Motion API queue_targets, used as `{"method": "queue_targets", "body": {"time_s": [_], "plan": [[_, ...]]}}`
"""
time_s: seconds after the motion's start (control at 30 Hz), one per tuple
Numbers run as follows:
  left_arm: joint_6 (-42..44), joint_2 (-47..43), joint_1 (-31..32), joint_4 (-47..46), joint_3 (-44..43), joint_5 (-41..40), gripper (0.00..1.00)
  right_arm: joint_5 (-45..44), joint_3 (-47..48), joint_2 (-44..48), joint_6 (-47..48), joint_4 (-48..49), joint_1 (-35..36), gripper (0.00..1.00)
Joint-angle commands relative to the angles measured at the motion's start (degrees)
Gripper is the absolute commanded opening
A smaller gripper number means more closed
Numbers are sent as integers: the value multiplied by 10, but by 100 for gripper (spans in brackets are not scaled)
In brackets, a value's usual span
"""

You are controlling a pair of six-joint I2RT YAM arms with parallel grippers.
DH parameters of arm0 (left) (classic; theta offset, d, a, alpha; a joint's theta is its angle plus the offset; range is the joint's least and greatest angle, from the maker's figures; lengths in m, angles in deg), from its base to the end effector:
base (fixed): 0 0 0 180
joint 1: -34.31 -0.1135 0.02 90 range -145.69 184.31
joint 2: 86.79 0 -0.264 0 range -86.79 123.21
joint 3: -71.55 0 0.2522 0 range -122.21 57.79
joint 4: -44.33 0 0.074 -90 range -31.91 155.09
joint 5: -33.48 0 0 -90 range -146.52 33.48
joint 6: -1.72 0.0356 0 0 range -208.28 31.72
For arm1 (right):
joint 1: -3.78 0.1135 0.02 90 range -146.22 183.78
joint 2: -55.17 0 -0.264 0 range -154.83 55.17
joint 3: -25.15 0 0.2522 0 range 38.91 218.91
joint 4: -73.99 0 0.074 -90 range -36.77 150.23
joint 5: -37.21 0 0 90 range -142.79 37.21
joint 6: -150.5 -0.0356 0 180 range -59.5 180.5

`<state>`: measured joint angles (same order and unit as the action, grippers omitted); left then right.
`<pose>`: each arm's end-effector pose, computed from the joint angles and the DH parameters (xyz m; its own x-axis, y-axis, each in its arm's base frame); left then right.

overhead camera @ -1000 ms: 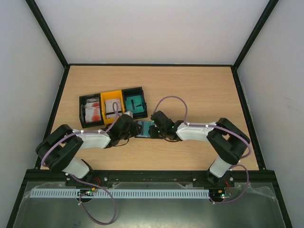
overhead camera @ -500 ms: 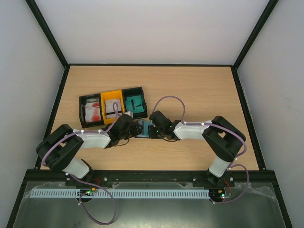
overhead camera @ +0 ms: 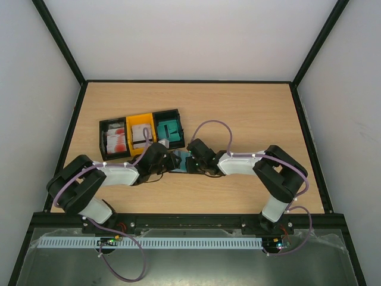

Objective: Put the credit cards into the card holder
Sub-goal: Turn over the card slot in the card holder.

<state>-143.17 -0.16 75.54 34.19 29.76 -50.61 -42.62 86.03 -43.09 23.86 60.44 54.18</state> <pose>0.2031 -0.1829 0.1369 -0.8346 -0.3505 -0.4249 0.0634 0.7051 -0.7063 0.2036 0.2560 0.1370 -0.8920 -0.1567 -0.4239 -0.3701 0.7916 0.4861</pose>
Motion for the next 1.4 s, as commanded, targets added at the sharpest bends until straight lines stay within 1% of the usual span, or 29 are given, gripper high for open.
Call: {"method": "queue_targets", "body": {"time_s": [0.0, 0.13, 0.3, 0.53, 0.63, 0.73, 0.87, 1.0, 1.1, 1.2, 1.3, 1.37], "plan": [[25, 0, 7, -26, -1, 26, 29, -11, -13, -15, -12, -21, 5, 8], [43, 8, 8, -39, -10, 53, 30, -26, -22, 7, -22, -11, 4, 9], [57, 20, 15, -37, -31, 67, 35, -92, -40, 66, -40, -9, 4, 14], [92, 41, 25, -39, -66, 98, 36, -168, -92, 157, -72, 10, 3, 17], [114, 59, 32, -30, -90, 109, 38, -222, -111, 193, -91, -1, 3, 17], [130, 91, 43, -25, -115, 117, 42, -270, -133, 234, -109, -13, 2, 19], [139, 117, 51, -17, -143, 130, 46, -310, -150, 296, -119, -35, 0, 21], [162, 81, 50, 26, -159, 99, 53, -305, -146, 339, -98, -56, -4, 26], [187, 33, 49, 95, -177, 56, 62, -273, -132, 347, -70, -65, -6, 31], [219, 2, 39, 168, -199, 3, 73, -234, -114, 336, -54, -69, -7, 35], [244, -8, 12, 247, -239, -43, 82, -200, -108, 321, -54, -54, -7, 37], [254, -5, -13, 289, -269, -61, 84, -182, -107, 311, -61, -39, -6, 38]]}}
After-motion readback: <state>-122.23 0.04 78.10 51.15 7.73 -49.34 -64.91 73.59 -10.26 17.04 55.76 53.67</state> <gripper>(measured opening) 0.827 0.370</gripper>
